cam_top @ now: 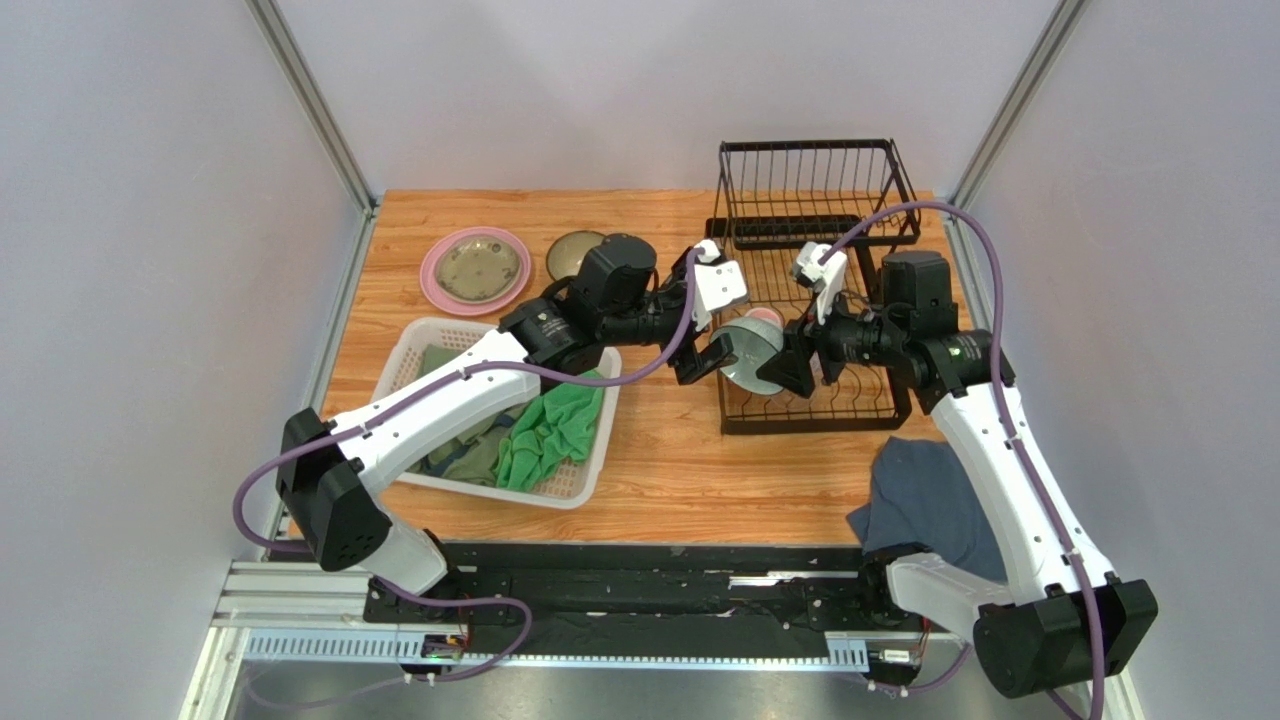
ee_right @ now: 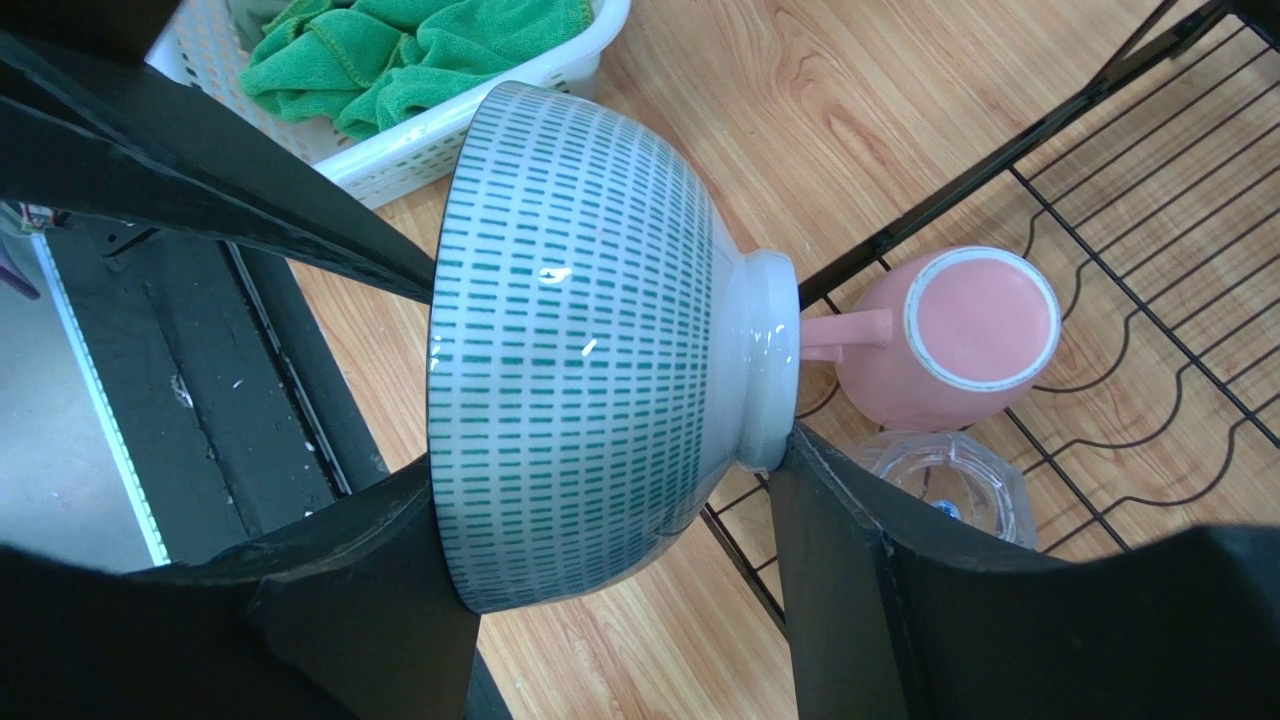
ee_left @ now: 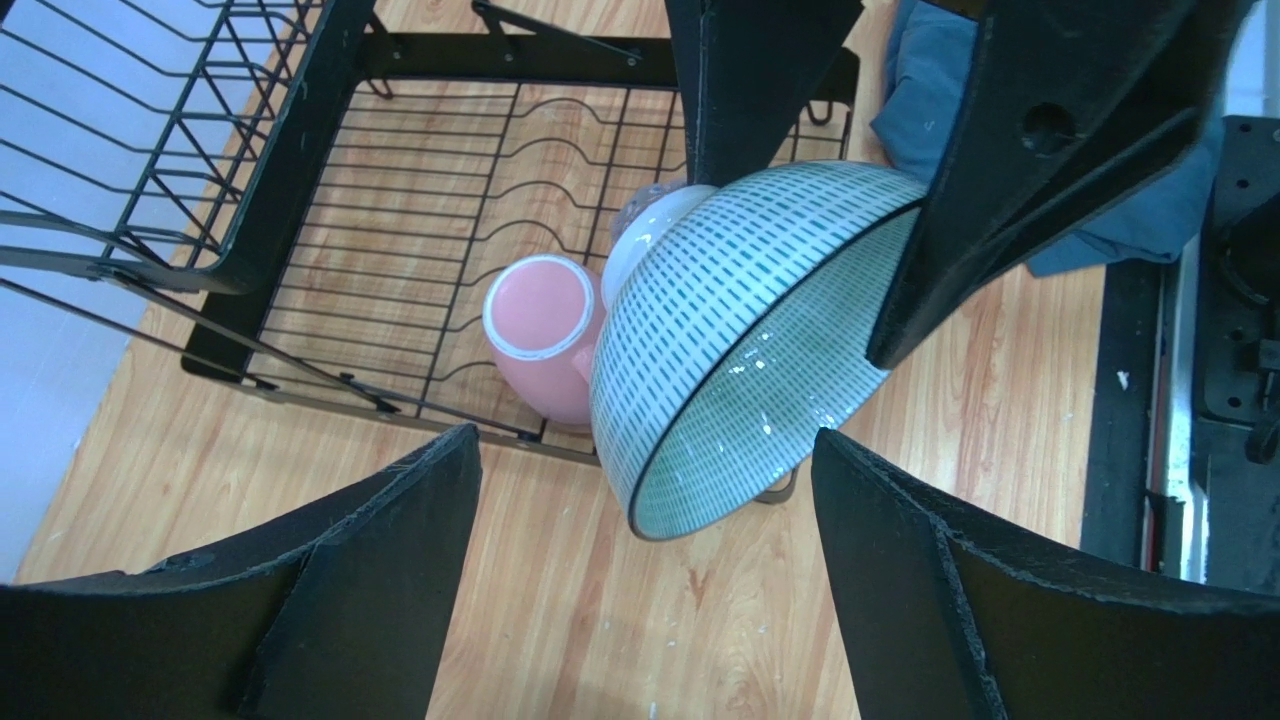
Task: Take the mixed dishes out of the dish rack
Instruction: Place the bowl in the bowl, then pick up the cup from the dish rack.
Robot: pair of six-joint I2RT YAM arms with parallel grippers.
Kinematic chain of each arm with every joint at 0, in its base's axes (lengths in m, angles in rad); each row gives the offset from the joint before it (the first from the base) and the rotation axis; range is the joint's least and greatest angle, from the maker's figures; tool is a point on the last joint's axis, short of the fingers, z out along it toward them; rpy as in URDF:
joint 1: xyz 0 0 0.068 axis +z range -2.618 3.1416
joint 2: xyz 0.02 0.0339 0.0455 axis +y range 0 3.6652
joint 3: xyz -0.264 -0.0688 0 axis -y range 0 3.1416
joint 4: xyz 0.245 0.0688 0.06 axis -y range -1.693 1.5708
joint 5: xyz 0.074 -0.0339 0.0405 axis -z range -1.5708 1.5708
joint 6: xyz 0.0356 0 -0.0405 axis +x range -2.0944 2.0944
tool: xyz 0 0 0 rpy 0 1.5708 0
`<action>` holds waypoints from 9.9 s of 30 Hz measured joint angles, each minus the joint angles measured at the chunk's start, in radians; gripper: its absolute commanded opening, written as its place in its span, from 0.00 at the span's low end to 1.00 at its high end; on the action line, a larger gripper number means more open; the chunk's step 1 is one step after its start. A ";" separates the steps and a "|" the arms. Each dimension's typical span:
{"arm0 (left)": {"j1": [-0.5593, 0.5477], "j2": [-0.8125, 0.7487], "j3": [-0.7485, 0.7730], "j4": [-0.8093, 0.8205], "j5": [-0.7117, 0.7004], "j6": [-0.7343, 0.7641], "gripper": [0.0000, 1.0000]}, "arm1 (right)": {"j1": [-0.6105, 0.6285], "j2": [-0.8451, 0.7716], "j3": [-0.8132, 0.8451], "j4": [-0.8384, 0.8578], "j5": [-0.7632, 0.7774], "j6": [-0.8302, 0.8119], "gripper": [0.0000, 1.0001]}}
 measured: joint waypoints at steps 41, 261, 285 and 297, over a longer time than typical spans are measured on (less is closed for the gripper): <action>0.003 0.075 0.016 -0.068 -0.281 0.016 0.00 | 0.038 -0.105 -0.051 0.069 0.034 0.060 1.00; 0.617 0.437 0.372 -0.201 -0.248 -0.010 0.81 | 0.038 0.088 -0.219 0.218 0.652 0.062 1.00; 0.617 0.437 0.331 -0.193 -0.247 -0.010 0.81 | 0.038 0.264 -0.200 0.274 0.655 0.035 0.96; 0.617 0.437 0.303 -0.180 -0.248 -0.009 0.80 | 0.038 0.293 -0.187 0.273 0.616 0.009 0.58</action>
